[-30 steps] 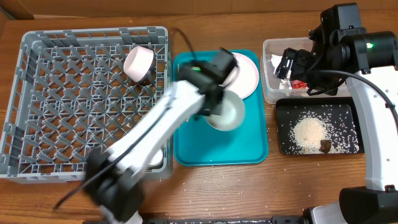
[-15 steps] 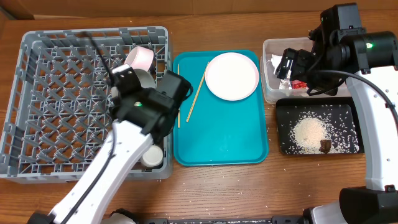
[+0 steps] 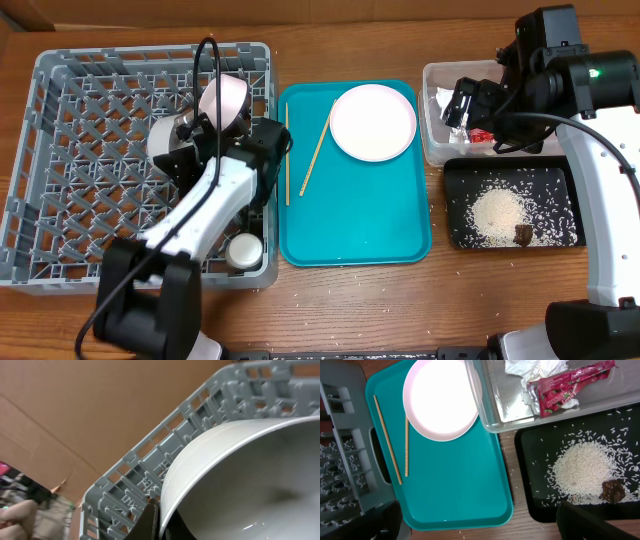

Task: Sort waste into correct bins and load items into the dishwasher
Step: 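Carry the green bowl into the rack and release it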

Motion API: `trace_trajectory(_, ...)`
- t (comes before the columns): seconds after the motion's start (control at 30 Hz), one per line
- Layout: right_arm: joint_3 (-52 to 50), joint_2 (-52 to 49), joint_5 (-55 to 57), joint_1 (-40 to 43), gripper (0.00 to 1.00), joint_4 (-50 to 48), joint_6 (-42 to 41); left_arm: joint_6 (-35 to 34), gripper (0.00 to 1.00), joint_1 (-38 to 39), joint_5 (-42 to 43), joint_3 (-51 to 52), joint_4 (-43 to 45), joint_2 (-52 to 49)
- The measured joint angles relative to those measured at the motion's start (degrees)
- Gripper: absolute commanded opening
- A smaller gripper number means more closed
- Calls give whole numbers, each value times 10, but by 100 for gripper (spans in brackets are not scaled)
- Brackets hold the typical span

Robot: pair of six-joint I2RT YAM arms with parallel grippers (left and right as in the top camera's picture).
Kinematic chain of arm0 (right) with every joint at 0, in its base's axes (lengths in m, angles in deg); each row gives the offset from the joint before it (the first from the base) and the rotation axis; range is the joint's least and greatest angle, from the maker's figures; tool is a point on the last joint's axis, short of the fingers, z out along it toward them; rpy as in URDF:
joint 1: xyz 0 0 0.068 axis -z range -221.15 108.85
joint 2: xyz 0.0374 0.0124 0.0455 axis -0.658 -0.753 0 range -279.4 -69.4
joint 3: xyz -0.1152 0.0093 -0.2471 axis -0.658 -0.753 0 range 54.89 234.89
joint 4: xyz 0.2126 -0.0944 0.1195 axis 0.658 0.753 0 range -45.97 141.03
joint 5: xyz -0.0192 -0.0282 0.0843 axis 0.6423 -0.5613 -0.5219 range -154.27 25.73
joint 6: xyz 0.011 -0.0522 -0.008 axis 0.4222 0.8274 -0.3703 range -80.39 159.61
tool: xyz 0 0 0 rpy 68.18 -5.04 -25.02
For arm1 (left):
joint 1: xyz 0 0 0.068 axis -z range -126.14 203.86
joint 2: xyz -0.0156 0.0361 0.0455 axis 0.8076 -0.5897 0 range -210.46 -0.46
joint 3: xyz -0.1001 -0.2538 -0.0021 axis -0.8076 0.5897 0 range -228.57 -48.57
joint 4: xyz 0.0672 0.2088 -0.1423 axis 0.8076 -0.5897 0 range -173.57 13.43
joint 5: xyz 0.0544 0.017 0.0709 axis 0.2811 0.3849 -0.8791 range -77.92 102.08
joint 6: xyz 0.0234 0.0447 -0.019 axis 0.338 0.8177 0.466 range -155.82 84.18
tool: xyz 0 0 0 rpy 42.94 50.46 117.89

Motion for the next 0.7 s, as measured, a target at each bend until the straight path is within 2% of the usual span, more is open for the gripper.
trace_trajectory(0.17, 0, 0, 0, 0, 100, 0, 0, -2, 4, -1, -20, 0, 11, -51)
trace_trajectory(0.5, 0, 0, 0, 0, 100, 0, 0, 2, 4, 16, -36, 0, 9, -59)
trace_trajectory(0.63, 0, 0, 0, 0, 100, 0, 0, 5, 7, 26, -29, 0, 10, -60)
trace_trajectory(0.7, 0, 0, 0, 0, 100, 0, 0, 7, 15, 33, -14, 0, 9, -61)
